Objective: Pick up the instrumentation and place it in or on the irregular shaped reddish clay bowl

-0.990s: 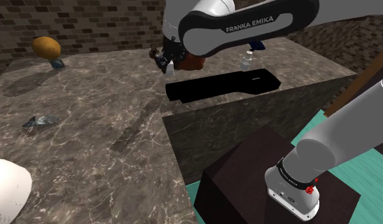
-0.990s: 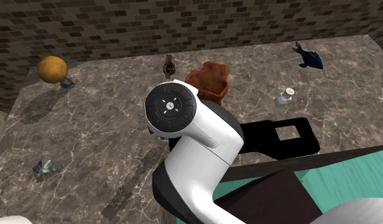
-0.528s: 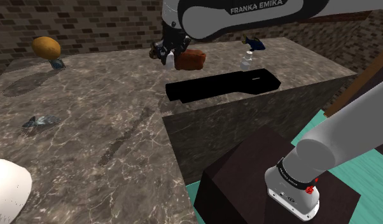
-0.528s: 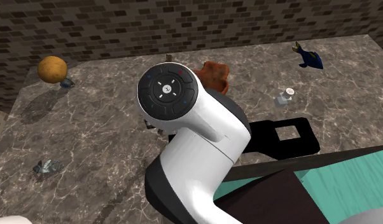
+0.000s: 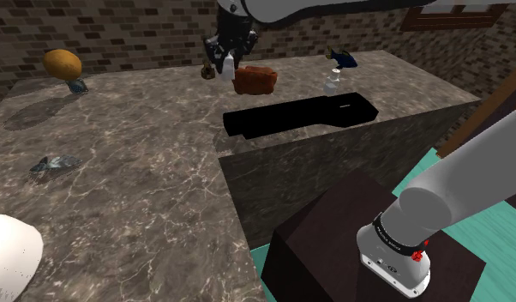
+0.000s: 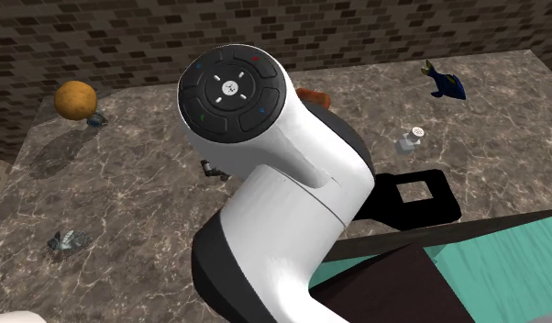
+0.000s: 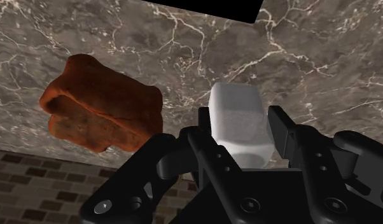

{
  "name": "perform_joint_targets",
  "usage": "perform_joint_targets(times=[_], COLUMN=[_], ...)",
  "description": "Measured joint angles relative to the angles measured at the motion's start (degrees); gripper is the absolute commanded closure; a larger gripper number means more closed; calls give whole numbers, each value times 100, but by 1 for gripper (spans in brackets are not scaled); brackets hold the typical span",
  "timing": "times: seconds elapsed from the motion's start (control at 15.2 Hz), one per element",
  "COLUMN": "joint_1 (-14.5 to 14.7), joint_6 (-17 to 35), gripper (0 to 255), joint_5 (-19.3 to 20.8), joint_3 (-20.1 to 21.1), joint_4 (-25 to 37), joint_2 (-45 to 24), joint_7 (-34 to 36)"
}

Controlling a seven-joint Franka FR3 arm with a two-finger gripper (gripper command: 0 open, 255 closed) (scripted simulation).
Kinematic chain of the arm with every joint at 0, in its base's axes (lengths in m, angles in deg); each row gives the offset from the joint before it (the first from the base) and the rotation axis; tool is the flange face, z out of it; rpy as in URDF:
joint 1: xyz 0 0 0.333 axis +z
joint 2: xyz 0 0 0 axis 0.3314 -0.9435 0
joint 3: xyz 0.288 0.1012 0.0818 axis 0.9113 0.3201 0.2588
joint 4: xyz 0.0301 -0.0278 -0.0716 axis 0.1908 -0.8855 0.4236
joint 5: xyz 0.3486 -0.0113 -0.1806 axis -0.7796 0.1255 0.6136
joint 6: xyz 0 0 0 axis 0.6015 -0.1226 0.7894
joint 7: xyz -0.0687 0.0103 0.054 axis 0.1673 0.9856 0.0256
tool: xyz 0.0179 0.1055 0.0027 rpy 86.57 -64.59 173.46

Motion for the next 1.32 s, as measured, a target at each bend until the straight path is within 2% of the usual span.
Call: perform_joint_targets(times=[0.33,1.06,1.32], joint_1=[-33,-558,-749], joint_6=[-304,-46,-91], gripper=[255,255,255], joint_5=[-18,-154,-124], joint_3=[-49,-778,-981], joint_4=[358,717,1224], joint_2=[-44,-542,-995], joint_7=[-132,-1422,-1842])
